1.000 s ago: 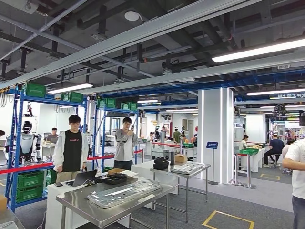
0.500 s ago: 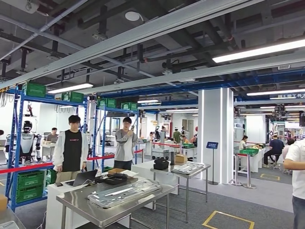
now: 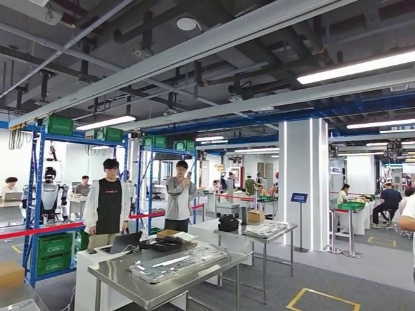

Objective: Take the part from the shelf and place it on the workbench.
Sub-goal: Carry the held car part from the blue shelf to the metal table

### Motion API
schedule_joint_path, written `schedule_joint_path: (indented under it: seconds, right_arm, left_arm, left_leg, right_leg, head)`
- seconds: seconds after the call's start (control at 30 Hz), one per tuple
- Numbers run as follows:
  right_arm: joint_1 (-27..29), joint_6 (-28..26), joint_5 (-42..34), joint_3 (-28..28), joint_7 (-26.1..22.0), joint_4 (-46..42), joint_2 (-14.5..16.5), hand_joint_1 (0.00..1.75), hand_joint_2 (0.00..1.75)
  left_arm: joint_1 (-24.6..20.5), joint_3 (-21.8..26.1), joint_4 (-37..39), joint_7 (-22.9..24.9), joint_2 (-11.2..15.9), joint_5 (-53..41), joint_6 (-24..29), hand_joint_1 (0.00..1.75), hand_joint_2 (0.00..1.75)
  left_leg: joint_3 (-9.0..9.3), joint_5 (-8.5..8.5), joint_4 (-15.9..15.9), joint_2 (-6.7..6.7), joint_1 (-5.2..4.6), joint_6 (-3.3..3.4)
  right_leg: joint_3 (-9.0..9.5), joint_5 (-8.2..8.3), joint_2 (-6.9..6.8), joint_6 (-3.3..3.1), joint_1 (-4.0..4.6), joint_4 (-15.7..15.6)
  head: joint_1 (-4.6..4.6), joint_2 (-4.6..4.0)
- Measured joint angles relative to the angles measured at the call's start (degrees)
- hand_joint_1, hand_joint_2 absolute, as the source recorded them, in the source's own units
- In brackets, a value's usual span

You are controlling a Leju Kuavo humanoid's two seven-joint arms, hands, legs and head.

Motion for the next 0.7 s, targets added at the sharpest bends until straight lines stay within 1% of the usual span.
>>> schedule_joint_path:
  seconds: [0.03, 0.07, 0.1, 0.13, 0.17, 0.2, 0.23, 0.27, 0.3, 0.33, 0.37, 0.4, 0.43, 0.47, 0.5, 0.53, 0.57, 0.6, 0.63, 0.67, 0.7]
  right_arm:
    - [-0.1, 0.0, 0.1, -0.1, -0.1, 0.0, 0.0, 1.75, 1.75]
    - [-0.2, 0.0, 0.2, -0.2, -0.1, -0.1, 0.0, 1.75, 1.75]
    - [-0.3, 0.1, 0.3, -0.3, -0.2, -0.1, 0.0, 1.75, 1.75]
    - [-0.4, 0.1, 0.5, -0.3, -0.2, -0.1, 0.0, 1.75, 1.75]
    - [-0.4, 0.1, 0.5, -0.3, -0.2, -0.1, 0.0, 1.75, 1.75]
    - [-0.5, 0.1, 0.6, -0.3, -0.2, -0.1, 0.0, 1.75, 1.75]
    - [-0.5, 0.2, 0.6, -0.3, -0.2, -0.1, 0.0, 1.75, 1.75]
    - [-0.5, 0.2, 0.7, -0.3, -0.2, -0.1, 0.0, 1.75, 1.75]
    - [-0.5, 0.3, 0.7, -0.3, -0.2, -0.1, 0.0, 1.75, 1.75]
    - [-0.5, 0.3, 0.7, -0.3, -0.2, 0.0, 0.0, 1.75, 1.75]
    - [-0.5, 0.3, 0.7, -0.3, -0.2, 0.0, 0.0, 1.75, 1.75]
    - [-0.5, 0.3, 0.7, -0.3, -0.2, 0.0, 0.0, 1.75, 1.75]
    - [-0.5, 0.3, 0.7, -0.3, -0.2, 0.0, 0.0, 1.75, 1.75]
    - [-0.5, 0.3, 0.7, -0.3, -0.2, 0.0, 0.0, 1.75, 1.75]
    - [-0.6, 0.3, 0.8, -0.3, -0.3, -0.1, 0.0, 1.75, 1.75]
    - [-0.6, 0.4, 0.8, -0.3, -0.3, -0.1, -0.1, 1.75, 1.75]
    - [-0.7, 0.4, 0.8, -0.3, -0.3, -0.1, -0.1, 1.75, 1.75]
    - [-0.9, 0.5, 0.8, -0.3, -0.3, -0.1, -0.1, 1.75, 1.75]
    - [-1.0, 0.6, 0.8, -0.3, -0.3, -0.1, -0.1, 1.75, 1.75]
    - [-1.1, 0.6, 0.8, -0.3, -0.3, -0.1, -0.1, 1.75, 1.75]
    - [-1.1, 0.6, 0.8, -0.3, -0.3, -0.1, -0.1, 1.75, 1.75]
  left_arm:
    - [0.0, 0.0, 0.0, -0.1, 0.0, 0.0, 0.0, 0.00, 1.75]
    - [0.0, 0.0, 0.0, -0.1, 0.0, 0.0, 0.0, 0.00, 1.75]
    - [0.0, 0.0, 0.0, -0.1, 0.0, 0.0, 0.0, 0.00, 1.75]
    - [0.0, 0.0, 0.0, -0.2, 0.0, 0.0, 0.0, 0.00, 1.75]
    - [0.0, 0.0, 0.0, -0.2, 0.0, 0.0, 0.0, 0.00, 1.75]
    - [0.0, 0.0, 0.0, -0.2, -0.1, 0.0, 0.0, 0.00, 1.75]
    - [0.0, 0.0, 0.0, -0.2, -0.1, 0.0, 0.0, 0.00, 1.75]
    - [0.0, 0.0, 0.0, -0.2, -0.1, 0.0, -0.1, 0.00, 1.75]
    - [0.1, 0.0, 0.0, -0.2, -0.1, 0.0, -0.1, 0.00, 1.75]
    - [0.1, 0.0, 0.0, -0.2, -0.1, 0.0, -0.1, 0.00, 1.75]
    - [0.1, 0.0, 0.0, -0.2, -0.1, 0.0, -0.1, 0.00, 1.75]
    - [0.1, 0.0, 0.0, -0.2, -0.1, 0.0, -0.1, 0.00, 1.75]
    - [0.0, 0.0, 0.0, -0.2, -0.1, 0.0, -0.1, 0.00, 1.75]
    - [-0.1, 0.0, 0.0, -0.2, -0.2, 0.0, -0.1, 0.00, 1.75]
    - [-0.2, 0.0, 0.0, -0.2, -0.2, -0.1, -0.1, 0.00, 1.75]
    - [-0.2, 0.0, 0.0, -0.2, -0.3, -0.1, -0.1, 0.00, 1.75]
    - [-0.2, 0.0, 0.0, -0.2, -0.3, -0.1, -0.1, 0.00, 1.75]
    - [-0.1, 0.0, 0.0, -0.2, -0.3, -0.1, -0.1, 0.00, 1.75]
    - [-0.1, 0.0, 0.0, -0.2, -0.3, -0.1, -0.1, 0.00, 1.75]
    - [-0.1, 0.0, 0.0, -0.2, -0.3, -0.1, -0.1, 0.00, 1.75]
    - [-0.1, 0.0, 0.0, -0.3, -0.3, -0.1, -0.1, 0.00, 1.75]
  left_leg:
    - [-0.06, 0.10, -0.1, -0.06, 0.06, -0.40]
    - [-0.09, 0.11, -0.1, -0.07, 0.18, -0.76]
    - [-0.21, -0.20, 0.1, -0.02, 0.27, -1.08]
    - [-0.69, -1.12, 1.1, 0.05, 0.33, -1.35]
    - [-1.69, -2.65, 3.4, 0.13, 0.39, -1.56]
    - [-3.19, -4.58, 6.9, 0.21, 0.44, -1.72]
    - [-5.00, -6.45, 11.0, 0.24, 0.50, -1.89]
    - [-6.51, -7.61, 14.3, 0.27, 0.57, -2.05]
    - [-7.24, -7.76, 16.0, 0.33, 0.66, -2.21]
    - [-6.90, -6.79, 15.3, 0.52, 0.81, -2.36]
    - [-5.48, -4.95, 12.3, 0.97, 0.98, -2.51]
    - [-3.54, -2.99, 8.1, 2.00, 1.13, -2.67]
    - [-1.87, -1.58, 4.5, 3.21, 1.08, -2.62]
    - [-0.84, -0.83, 2.1, 4.11, 0.99, -2.39]
    - [-0.49, -0.73, 1.1, 4.61, 0.82, -2.05]
    - [-0.64, -0.87, 1.1, 4.35, 0.60, -1.56]
    - [-0.76, -0.87, 1.2, 3.73, 0.55, -1.14]
    - [-0.79, -0.83, 1.1, 3.17, 0.53, -0.79]
    - [-0.79, -0.75, 1.1, 2.65, 0.56, -0.48]
    - [-0.77, -0.67, 1.0, 2.10, 0.63, -0.18]
    - [-0.78, -0.61, 1.0, 1.54, 0.63, 0.08]
  right_leg:
    - [-0.09, 0.09, -0.03, -0.20, 0.17, -0.1]
    - [-0.11, 0.28, -0.09, -0.53, 0.15, -0.2]
    - [-0.11, 0.50, -0.22, -0.94, 0.09, -0.5]
    - [-0.11, 0.73, -0.39, -1.32, 0.00, -0.7]
    - [-0.12, 0.91, -0.63, -1.64, -0.11, -0.9]
    - [-0.18, 0.96, -0.92, -1.79, -0.08, -1.0]
    - [-0.23, 0.96, -1.22, -1.84, -0.06, -0.9]
    - [-0.24, 0.94, -1.60, -1.85, -0.05, -0.9]
    - [-0.23, 0.91, -1.99, -1.81, -0.06, -0.9]
    - [-0.17, 0.83, -2.40, -1.71, -0.11, -0.9]
    - [-0.08, 0.70, -2.84, -1.52, -0.17, -0.8]
    - [0.03, 0.48, -3.29, -1.20, -0.19, -0.6]
    - [0.07, 0.18, -3.74, -0.79, -0.08, -0.3]
    - [0.10, -0.08, -4.17, -0.42, 0.07, -0.1]
    - [0.13, -0.26, -4.65, -0.12, 0.25, 0.1]
    - [0.20, -0.37, -5.17, 0.11, 0.35, 0.2]
    - [0.35, -0.44, -5.72, 0.27, 0.30, 0.1]
    - [0.48, -0.72, -5.69, 0.51, 0.16, 0.1]
    - [0.40, -1.33, -5.08, 0.71, 0.02, 0.7]
    - [-0.37, -2.71, -3.90, 0.86, -0.07, 2.6]
    - [-1.76, -4.56, -2.48, 0.94, -0.12, 5.7]
  head:
    - [-0.01, 0.00]
    - [-0.01, 0.00]
    - [0.00, 0.00]
    - [-0.01, 0.00]
    - [-0.01, 0.00]
    - [-0.01, 0.00]
    - [-0.01, 0.00]
    - [-0.01, 0.00]
    - [-0.01, 0.00]
    - [-0.01, 0.00]
    - [-0.01, 0.00]
    - [-0.01, 0.00]
    - [0.01, 0.00]
    - [0.00, 0.00]
    - [-0.01, 0.00]
    - [-0.02, 0.00]
    - [-0.03, 0.00]
    - [-0.03, 0.00]
    - [-0.03, 0.00]
    - [-0.03, 0.00]
    - [-0.03, 0.00]
